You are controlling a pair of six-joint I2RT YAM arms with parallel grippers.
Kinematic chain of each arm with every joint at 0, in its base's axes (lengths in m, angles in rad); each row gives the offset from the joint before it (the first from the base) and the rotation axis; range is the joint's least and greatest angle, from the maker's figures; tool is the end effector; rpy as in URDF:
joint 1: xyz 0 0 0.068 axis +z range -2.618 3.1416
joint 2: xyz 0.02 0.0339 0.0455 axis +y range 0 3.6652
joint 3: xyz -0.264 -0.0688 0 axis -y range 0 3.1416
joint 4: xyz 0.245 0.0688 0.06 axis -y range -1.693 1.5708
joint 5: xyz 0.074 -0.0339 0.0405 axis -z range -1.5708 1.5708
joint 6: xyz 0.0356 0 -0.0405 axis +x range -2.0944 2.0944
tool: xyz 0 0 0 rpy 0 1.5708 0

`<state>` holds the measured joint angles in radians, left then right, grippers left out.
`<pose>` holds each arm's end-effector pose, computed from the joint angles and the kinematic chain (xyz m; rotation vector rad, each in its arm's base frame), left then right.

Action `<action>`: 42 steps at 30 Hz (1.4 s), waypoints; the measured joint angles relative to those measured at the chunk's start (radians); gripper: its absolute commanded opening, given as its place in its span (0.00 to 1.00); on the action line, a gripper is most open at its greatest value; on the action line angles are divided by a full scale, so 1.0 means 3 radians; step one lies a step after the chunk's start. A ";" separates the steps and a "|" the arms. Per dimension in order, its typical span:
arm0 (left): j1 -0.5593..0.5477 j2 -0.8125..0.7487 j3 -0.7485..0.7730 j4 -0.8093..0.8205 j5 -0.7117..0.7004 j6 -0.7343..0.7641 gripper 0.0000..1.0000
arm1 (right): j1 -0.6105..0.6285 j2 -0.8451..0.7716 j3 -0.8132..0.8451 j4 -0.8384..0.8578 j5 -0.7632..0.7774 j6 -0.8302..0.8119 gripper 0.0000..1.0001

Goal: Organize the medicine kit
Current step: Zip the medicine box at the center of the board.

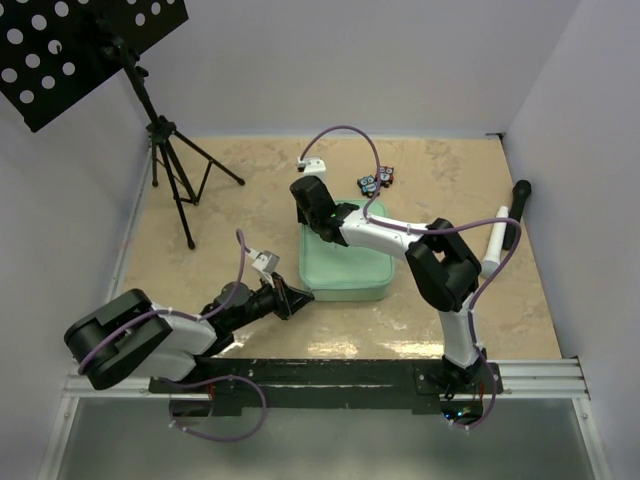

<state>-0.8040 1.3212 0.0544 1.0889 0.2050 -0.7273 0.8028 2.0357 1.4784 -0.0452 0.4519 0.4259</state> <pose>0.1284 -0.1437 0.1342 0.2393 1.9176 -1.2586 0.3345 0.3240 0.2107 -0.1440 2.1102 0.2421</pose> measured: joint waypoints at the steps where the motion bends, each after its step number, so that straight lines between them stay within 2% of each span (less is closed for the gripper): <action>1: -0.0017 0.0032 0.0014 0.0023 -0.0009 -0.0011 0.00 | 0.0000 0.0000 -0.0001 0.0005 0.0000 0.0001 0.00; 11: -0.0216 0.0623 0.0454 0.0163 -0.0019 -0.0009 0.00 | -0.0001 0.0001 -0.0056 0.0141 -0.0001 0.0018 0.00; 16: -0.0230 0.0724 0.0498 0.0235 -0.0017 -0.0008 0.00 | -0.0004 -0.0027 -0.0121 0.0228 -0.0004 0.0027 0.00; 18: -0.0235 0.0712 0.0468 0.0257 -0.0037 -0.0008 0.00 | -0.0014 -0.0047 -0.0148 0.0248 -0.0024 0.0028 0.07; 23: -0.0256 0.0519 0.0301 0.0237 -0.0126 0.0020 0.00 | -0.0058 -0.0141 -0.0161 0.0130 -0.0145 0.0028 0.44; 25: -0.0273 0.0440 0.0259 0.0193 -0.0136 0.0043 0.00 | -0.0084 -0.0205 -0.0161 -0.0003 -0.0210 0.0032 0.52; 29: -0.0295 0.0366 0.0254 0.0099 -0.0142 0.0066 0.00 | -0.0121 -0.0352 -0.0172 -0.0287 -0.0289 0.0027 0.60; 33: -0.0295 0.0317 0.0248 0.0033 -0.0174 0.0121 0.00 | -0.0170 -0.0619 -0.0355 -0.0465 -0.0347 0.0037 0.64; 42: -0.0135 0.0192 0.0239 -0.0144 -0.0212 0.0212 0.00 | -0.0594 -0.1748 -0.1160 -0.0553 -0.0251 0.0161 0.65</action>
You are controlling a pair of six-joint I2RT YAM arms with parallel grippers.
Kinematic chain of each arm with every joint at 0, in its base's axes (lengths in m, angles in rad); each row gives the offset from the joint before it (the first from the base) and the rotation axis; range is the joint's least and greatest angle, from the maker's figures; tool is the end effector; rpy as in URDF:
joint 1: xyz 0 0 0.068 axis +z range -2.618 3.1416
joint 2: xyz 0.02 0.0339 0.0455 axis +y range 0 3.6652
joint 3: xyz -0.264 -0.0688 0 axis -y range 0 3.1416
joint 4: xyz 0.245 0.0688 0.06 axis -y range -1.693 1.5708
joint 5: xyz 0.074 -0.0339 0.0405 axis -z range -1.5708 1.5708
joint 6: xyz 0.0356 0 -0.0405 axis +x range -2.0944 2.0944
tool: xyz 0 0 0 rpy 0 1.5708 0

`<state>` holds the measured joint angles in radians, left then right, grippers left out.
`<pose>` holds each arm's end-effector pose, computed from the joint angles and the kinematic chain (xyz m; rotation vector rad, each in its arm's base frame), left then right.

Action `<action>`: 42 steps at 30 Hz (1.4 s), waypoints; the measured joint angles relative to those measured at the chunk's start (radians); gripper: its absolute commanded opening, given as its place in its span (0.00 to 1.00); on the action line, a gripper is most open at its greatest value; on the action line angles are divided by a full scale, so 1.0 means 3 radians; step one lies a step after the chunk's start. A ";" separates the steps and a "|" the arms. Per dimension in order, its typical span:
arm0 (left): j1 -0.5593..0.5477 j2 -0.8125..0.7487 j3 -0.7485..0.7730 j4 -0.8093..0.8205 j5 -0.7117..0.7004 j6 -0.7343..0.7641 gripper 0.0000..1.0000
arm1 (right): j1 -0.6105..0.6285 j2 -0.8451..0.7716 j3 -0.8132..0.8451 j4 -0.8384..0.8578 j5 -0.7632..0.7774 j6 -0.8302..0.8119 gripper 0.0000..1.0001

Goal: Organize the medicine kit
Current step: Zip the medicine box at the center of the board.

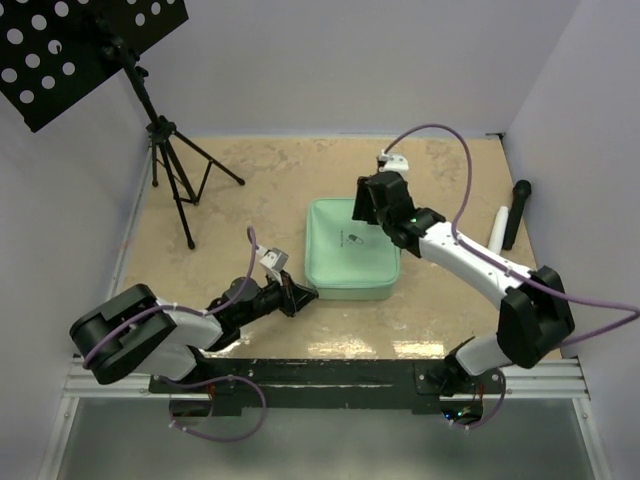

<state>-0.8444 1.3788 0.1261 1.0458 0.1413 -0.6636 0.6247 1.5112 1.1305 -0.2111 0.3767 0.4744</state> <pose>0.1358 -0.1604 0.1363 0.2862 1.9224 -1.1785 0.2858 0.1899 0.2820 0.0554 2.1251 0.2447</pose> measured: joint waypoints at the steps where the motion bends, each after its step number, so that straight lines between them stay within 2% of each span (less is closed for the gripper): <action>1: 0.0048 -0.0029 0.0000 -0.0039 0.0000 0.0014 0.00 | -0.0045 -0.0080 -0.0065 0.0005 0.0029 0.0018 0.65; 10: 0.0464 -0.0229 0.0154 -0.0532 -0.0095 0.0299 0.00 | -0.0713 -0.0535 -0.0806 0.0038 0.0061 0.0224 0.64; 17: 0.0548 -0.0202 0.0277 -0.0698 -0.0187 0.0374 0.00 | -0.0720 -0.0763 -0.1164 0.0037 -0.0262 0.0332 0.54; 23: 0.0561 -0.0085 0.0408 -0.0744 -0.0254 0.0434 0.00 | -0.0725 -0.1122 -0.1542 0.0169 -0.0701 0.0482 0.51; 27: 0.0567 -0.0027 0.0493 -0.0801 -0.0308 0.0464 0.00 | -0.0729 -0.1203 -0.1746 0.0350 -0.0963 0.0579 0.45; 33: 0.0577 -0.0011 0.0598 -0.0949 -0.0409 0.0567 0.00 | -0.0772 -0.1181 -0.1893 0.0640 -0.1158 0.0645 0.32; 39: 0.0614 -0.0005 0.0636 -0.1008 -0.0483 0.0636 0.00 | -0.0810 -0.1172 -0.2104 0.1097 -0.1310 0.0732 0.00; 42: 0.0614 0.0006 0.0636 -0.0999 -0.0482 0.0657 0.00 | -0.0832 -0.1157 -0.2205 0.1329 -0.1334 0.0806 0.00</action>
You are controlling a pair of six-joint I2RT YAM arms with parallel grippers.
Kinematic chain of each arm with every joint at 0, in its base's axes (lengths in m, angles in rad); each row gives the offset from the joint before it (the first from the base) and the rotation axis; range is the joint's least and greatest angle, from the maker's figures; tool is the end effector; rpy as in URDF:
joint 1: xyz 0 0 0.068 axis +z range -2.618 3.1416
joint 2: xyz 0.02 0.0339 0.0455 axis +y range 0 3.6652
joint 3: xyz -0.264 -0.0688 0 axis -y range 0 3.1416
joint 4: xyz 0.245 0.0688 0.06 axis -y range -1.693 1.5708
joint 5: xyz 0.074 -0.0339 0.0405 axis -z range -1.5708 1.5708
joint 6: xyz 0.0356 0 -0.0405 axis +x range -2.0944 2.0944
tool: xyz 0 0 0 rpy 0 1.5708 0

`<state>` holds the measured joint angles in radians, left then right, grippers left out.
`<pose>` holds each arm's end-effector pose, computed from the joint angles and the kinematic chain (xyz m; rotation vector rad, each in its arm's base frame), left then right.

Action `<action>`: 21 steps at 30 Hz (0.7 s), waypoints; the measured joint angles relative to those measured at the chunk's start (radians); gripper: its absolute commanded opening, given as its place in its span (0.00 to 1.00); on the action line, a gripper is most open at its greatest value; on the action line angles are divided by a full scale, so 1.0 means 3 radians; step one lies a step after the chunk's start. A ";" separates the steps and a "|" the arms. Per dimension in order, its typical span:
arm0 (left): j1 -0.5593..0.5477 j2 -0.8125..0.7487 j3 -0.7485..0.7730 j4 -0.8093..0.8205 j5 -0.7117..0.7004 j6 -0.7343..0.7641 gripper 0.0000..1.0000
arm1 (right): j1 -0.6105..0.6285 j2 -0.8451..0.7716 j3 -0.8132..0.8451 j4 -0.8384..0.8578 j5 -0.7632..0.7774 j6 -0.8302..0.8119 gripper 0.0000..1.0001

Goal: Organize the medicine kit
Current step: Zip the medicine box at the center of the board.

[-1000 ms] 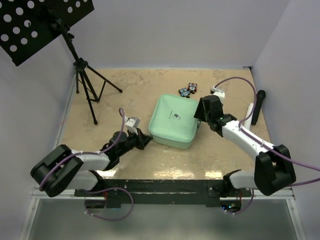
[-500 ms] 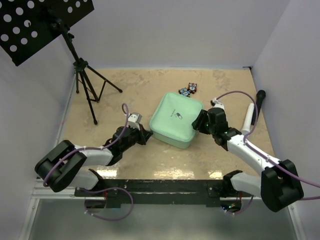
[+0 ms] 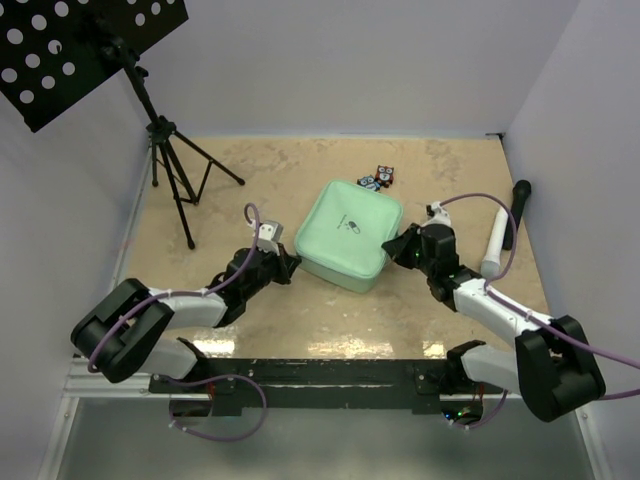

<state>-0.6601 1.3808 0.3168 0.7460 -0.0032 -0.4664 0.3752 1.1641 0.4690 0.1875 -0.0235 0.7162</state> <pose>0.1941 -0.1505 0.1534 0.1875 1.9534 -0.7555 0.2211 0.0880 0.1919 0.3506 2.1239 0.6786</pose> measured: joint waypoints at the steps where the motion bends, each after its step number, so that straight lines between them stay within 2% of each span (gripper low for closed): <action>1: 0.0000 0.0009 0.0000 0.0010 0.0001 0.0001 0.00 | -0.0008 0.0003 -0.0034 0.0074 -0.0010 0.0023 0.00; 11: 0.0001 0.0094 -0.0060 0.0230 0.0074 0.0017 0.00 | -0.0027 -0.0057 -0.0291 0.0500 -0.0045 0.0172 0.00; 21: -0.0245 0.0165 -0.0167 0.0501 -0.0112 -0.0092 0.00 | -0.0027 -0.0177 -0.0429 0.0580 0.0032 0.0296 0.00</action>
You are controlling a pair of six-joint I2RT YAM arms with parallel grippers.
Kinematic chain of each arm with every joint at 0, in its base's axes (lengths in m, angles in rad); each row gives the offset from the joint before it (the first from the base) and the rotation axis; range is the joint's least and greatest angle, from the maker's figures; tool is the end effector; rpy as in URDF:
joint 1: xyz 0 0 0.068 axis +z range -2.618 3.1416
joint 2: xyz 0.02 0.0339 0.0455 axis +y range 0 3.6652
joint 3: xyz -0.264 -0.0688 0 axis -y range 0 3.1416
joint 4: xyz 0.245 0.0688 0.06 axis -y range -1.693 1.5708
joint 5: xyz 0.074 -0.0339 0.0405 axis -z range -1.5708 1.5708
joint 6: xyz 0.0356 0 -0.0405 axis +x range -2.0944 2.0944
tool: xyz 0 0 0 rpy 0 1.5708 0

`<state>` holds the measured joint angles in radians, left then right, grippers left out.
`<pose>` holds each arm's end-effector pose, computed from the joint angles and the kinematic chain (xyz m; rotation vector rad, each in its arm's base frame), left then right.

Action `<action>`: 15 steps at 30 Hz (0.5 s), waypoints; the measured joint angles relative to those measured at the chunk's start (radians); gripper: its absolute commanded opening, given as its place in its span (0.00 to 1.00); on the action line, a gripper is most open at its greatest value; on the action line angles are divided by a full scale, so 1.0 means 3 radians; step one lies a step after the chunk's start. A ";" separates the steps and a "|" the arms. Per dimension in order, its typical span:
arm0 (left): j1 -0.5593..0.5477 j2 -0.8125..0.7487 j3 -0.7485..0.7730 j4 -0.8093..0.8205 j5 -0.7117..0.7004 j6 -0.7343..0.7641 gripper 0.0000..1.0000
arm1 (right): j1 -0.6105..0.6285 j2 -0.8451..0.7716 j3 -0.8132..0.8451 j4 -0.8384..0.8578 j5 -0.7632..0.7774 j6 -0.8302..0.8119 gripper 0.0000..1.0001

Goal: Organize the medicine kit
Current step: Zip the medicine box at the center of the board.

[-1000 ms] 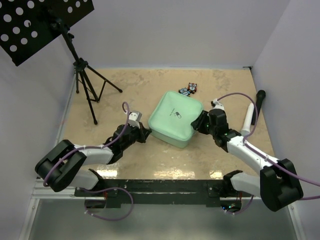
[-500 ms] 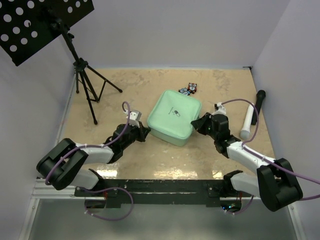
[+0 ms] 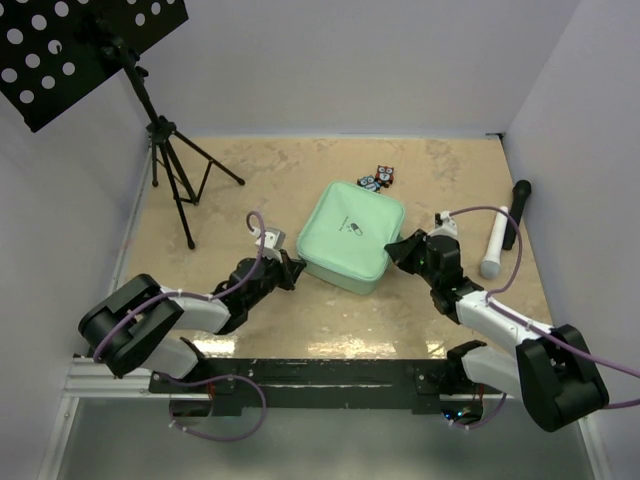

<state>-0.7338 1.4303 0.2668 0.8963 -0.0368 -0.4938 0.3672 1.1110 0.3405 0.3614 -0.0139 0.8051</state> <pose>0.1797 -0.1603 0.1448 0.2030 1.9082 -0.8144 0.2061 0.0798 0.1789 0.4390 2.0162 0.7611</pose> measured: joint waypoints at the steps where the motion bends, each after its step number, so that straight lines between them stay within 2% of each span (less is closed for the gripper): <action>1: -0.0015 0.0013 -0.0013 0.0034 -0.0018 -0.0015 0.00 | 0.0000 -0.0001 -0.0003 0.0004 0.0009 0.0006 0.00; 15: -0.0256 0.0107 -0.0230 0.0492 0.0055 -0.0150 0.00 | 0.0000 -0.0046 -0.0053 0.0043 0.0154 0.0060 0.00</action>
<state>-0.8104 1.4624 0.1978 1.0439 -0.0204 -0.5388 0.3672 1.0973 0.3244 0.3744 0.0322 0.8230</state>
